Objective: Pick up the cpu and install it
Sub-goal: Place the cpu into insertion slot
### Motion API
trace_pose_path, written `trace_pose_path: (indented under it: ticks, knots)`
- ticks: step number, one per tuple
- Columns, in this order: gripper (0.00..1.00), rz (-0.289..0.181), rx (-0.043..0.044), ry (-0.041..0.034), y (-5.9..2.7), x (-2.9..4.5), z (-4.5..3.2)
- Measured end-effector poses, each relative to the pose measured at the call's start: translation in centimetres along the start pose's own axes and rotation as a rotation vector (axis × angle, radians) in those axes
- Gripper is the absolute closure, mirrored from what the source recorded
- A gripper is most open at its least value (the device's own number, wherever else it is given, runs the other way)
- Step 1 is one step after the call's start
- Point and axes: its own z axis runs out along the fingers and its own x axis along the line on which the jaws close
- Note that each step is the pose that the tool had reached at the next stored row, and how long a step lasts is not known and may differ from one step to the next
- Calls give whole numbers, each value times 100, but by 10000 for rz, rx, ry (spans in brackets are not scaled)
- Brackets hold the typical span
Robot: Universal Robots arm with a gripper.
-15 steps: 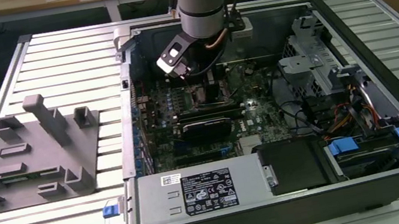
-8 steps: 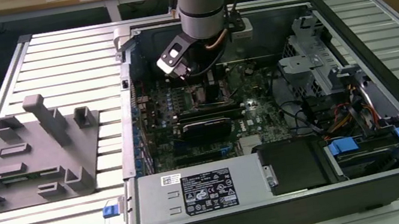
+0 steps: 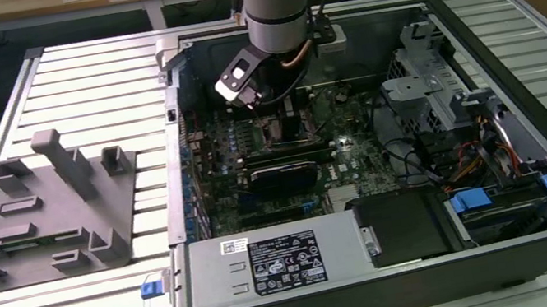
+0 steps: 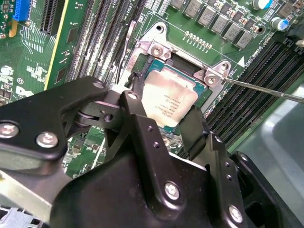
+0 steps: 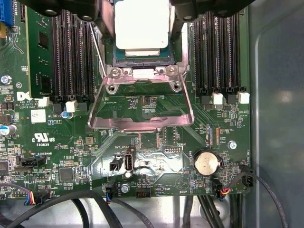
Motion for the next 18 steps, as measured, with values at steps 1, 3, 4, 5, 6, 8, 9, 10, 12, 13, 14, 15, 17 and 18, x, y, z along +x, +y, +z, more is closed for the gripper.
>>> trace_pose_path:
  ticks: [1,3,4,5,6,8,9,10,12,13,14,15,17,18]
  knots:
    - [43,0,0,0,0,0,0]
    - [47,0,-2,3,0,0,1]
    - [47,0,-2,3,0,0,1]
    - [47,0,-2,4,0,1,1]
    - [47,0,-2,3,0,1,1]
    - [47,0,-3,4,0,1,0]
    - [47,0,-6,9,1,1,-3]
    - [47,0,-6,9,1,1,-12]
    - [47,0,-3,4,1,0,-24]
    - [47,0,-4,6,1,1,-26]
    - [47,-1,-4,6,2,1,-27]
    - [47,-1,-4,6,1,1,-27]
    - [47,-8,-3,4,1,0,-28]
    - [47,-26,-3,4,2,0,-28]
